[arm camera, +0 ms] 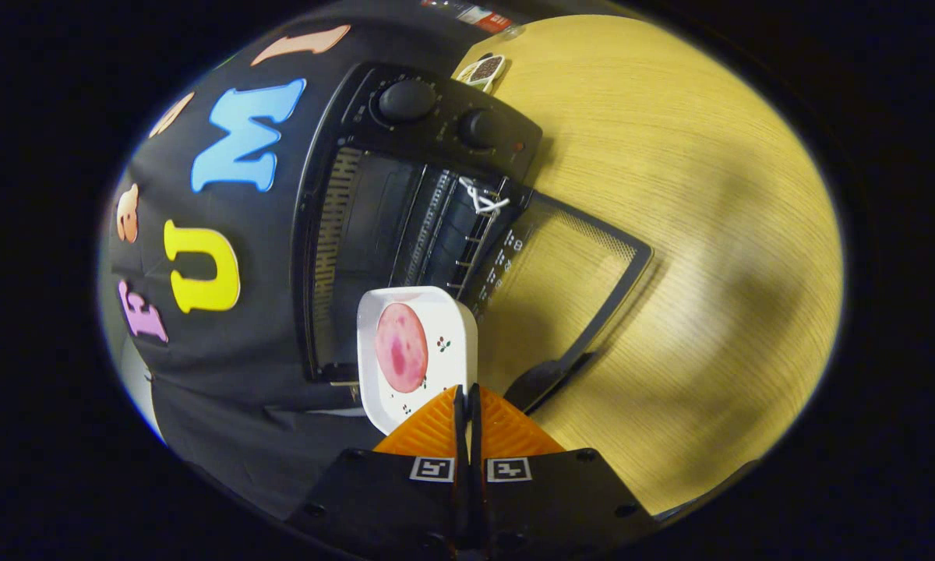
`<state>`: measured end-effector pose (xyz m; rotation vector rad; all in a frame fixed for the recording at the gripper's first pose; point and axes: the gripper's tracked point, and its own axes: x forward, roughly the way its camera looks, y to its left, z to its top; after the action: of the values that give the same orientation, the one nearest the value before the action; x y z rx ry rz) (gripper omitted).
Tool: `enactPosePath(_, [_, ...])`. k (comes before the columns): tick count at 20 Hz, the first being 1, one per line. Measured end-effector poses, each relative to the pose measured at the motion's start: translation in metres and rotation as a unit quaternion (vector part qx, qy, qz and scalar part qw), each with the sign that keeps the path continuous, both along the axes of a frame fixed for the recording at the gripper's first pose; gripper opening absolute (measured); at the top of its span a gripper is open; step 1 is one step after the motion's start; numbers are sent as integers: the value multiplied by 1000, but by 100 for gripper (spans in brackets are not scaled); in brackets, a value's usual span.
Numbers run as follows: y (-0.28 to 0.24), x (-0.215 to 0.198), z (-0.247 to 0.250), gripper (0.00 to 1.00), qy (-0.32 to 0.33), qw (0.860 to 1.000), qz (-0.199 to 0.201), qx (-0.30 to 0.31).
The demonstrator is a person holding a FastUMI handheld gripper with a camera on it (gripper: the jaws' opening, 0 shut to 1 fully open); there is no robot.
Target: Open the toaster oven, put the food inside, and close the toaster oven door.
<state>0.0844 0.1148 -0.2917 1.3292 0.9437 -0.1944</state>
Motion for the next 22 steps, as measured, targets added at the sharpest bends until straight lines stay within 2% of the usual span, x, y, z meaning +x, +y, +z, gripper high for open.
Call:
enactPosePath(8, [-4, 57, -9, 1, 8, 994, -108, 20])
enactPosePath(17, [7, 99, -22, 2, 1, 986, -165, 11])
enactPosePath(22, [-3, 106, -24, 3, -6, 982, -190, -22])
